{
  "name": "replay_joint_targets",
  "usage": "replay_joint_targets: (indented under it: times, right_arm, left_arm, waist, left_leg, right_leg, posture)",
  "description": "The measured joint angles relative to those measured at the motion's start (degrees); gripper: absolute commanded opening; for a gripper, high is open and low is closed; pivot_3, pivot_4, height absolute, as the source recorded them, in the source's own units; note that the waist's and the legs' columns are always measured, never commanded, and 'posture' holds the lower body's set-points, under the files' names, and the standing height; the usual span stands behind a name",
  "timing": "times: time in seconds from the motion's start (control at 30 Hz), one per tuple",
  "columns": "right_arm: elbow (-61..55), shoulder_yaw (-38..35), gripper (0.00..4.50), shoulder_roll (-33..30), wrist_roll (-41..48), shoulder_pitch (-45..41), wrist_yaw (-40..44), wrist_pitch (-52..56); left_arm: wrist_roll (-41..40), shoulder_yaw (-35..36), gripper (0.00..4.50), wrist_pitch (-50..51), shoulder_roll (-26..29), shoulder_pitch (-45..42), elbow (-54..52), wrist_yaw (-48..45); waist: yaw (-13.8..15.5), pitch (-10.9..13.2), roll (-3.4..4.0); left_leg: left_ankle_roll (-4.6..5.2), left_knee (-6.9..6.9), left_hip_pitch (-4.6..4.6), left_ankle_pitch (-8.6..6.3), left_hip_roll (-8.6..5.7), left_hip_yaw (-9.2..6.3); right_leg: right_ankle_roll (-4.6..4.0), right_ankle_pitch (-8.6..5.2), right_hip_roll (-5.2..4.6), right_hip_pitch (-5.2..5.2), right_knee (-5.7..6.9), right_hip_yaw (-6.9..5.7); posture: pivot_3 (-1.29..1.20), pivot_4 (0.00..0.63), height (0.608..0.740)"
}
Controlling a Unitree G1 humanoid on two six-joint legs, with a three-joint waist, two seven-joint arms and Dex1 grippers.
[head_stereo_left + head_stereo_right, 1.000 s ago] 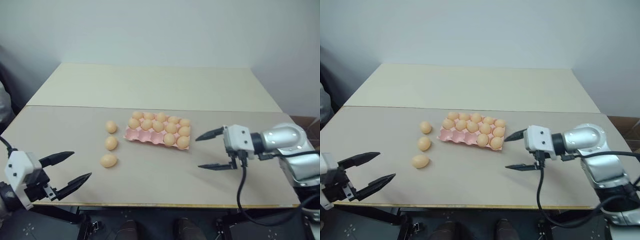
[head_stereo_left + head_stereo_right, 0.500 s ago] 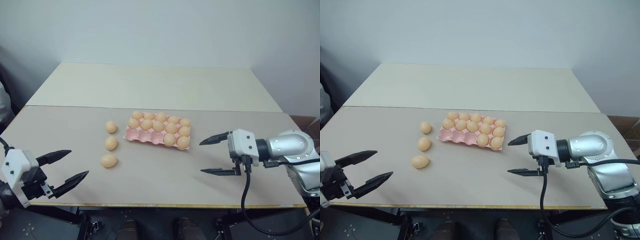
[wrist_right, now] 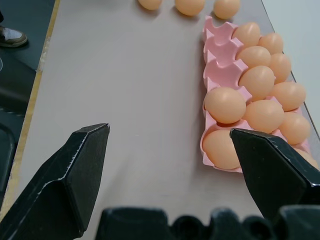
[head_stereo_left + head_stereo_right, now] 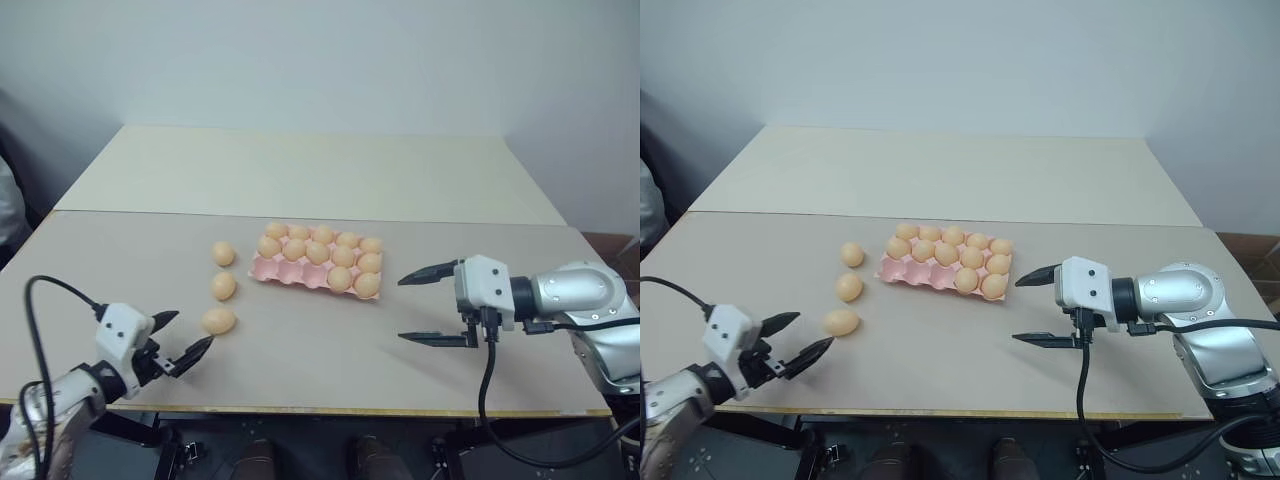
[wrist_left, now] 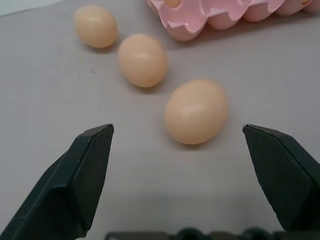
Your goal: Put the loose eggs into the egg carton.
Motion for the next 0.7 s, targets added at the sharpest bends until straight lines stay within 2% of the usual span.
replay_joint_targets:
  times: [0.3, 0.53, 0.63, 0.7]
  right_arm:
    - [-1.7, -0.1, 4.48, 0.0, 0.0, 0.4, -2.4, 0.2]
    - [-2.9, -0.5, 4.48, -0.5, 0.0, 1.3, -3.6, 1.0]
    - [-3.1, -1.6, 4.50, -1.0, 0.0, 1.8, -4.0, 1.6]
    - [-3.5, -1.6, 4.50, -1.2, 0.0, 2.2, -4.1, 1.9]
  left_arm:
    - [4.6, -8.8, 4.50, -5.2, -2.2, -8.2, 10.0, -0.8]
    - [6.0, -12.0, 4.50, -7.3, -2.9, -12.8, 13.7, -2.1]
    - [5.8, -12.5, 3.94, -7.1, -2.2, -13.1, 13.9, -3.7]
    - [5.7, -12.6, 3.37, -7.1, -1.4, -12.9, 13.8, -5.0]
  waist:
    - [0.4, 0.0, 0.00]
    - [0.7, 0.0, -0.01]
    - [0.7, 0.0, -0.01]
    - [0.7, 0.0, 0.00]
  left_leg:
    - [0.02, 0.00, -0.01, 0.01, -0.01, 0.00]
    - [0.02, 0.01, -0.03, 0.01, -0.02, 0.00]
    - [0.02, 0.01, -0.03, 0.01, -0.02, 0.00]
    - [0.02, 0.00, -0.01, 0.01, -0.01, 0.00]
  right_leg:
    - [0.03, 0.02, -0.01, 0.01, 0.00, 0.00]
    - [0.12, 0.08, 0.00, 0.01, 0.00, 0.02]
    - [0.37, 0.23, 0.00, 0.01, 0.00, 0.01]
    - [0.37, 0.22, 0.00, 0.01, 0.00, 0.01]
  posture:
    - [0.00, 0.150, 0.740]
    - [0.00, 0.150, 0.740]
    - [0.00, 0.150, 0.740]
    - [0.00, 0.150, 0.740]
